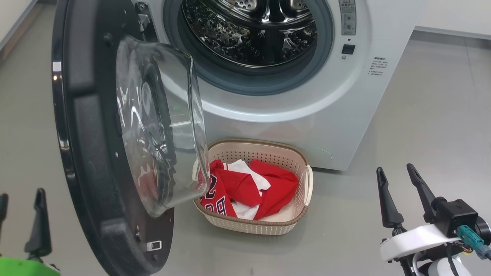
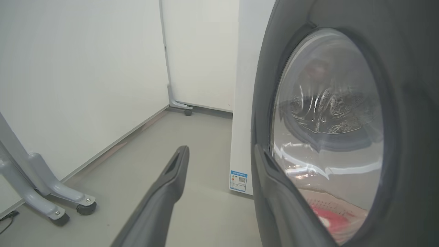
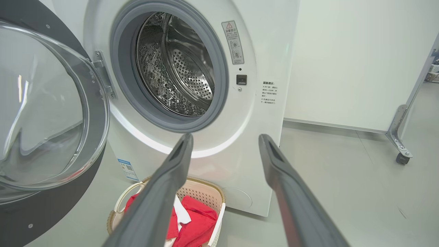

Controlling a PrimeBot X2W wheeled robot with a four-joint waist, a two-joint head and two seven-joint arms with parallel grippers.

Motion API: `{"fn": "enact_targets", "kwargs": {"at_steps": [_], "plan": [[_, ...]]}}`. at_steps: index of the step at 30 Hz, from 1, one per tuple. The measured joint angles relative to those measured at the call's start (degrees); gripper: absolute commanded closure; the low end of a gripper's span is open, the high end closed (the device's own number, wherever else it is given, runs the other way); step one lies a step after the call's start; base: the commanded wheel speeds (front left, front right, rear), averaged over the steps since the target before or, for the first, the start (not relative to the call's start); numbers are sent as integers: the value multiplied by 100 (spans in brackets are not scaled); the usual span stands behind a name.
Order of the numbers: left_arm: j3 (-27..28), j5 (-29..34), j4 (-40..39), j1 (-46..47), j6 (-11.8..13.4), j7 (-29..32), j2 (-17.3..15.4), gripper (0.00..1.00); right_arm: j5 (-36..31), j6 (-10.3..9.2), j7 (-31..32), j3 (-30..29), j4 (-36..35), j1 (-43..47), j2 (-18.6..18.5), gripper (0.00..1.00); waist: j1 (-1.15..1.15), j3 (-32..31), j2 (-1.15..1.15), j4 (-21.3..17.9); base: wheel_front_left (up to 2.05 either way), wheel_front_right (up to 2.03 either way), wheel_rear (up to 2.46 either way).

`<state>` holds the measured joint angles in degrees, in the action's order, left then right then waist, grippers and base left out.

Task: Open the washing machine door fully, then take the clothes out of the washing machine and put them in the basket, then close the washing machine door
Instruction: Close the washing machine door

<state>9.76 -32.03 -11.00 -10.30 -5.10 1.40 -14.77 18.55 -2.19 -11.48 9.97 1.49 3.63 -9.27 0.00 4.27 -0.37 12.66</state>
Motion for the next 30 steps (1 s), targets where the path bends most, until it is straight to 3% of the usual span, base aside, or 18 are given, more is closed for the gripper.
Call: {"fn": "enact_targets", "kwargs": {"at_steps": [8,30], "plan": [[-311,486,345,-151,330,-224,233,0,-64,-22,-1,11,46,30,-29,0,0,-99,0,22,0,0,0],[-514,894,731,-141,732,-527,425,0,-73,-91,-1,57,64,132,-14,0,0,-198,0,35,0,0,0]]}}
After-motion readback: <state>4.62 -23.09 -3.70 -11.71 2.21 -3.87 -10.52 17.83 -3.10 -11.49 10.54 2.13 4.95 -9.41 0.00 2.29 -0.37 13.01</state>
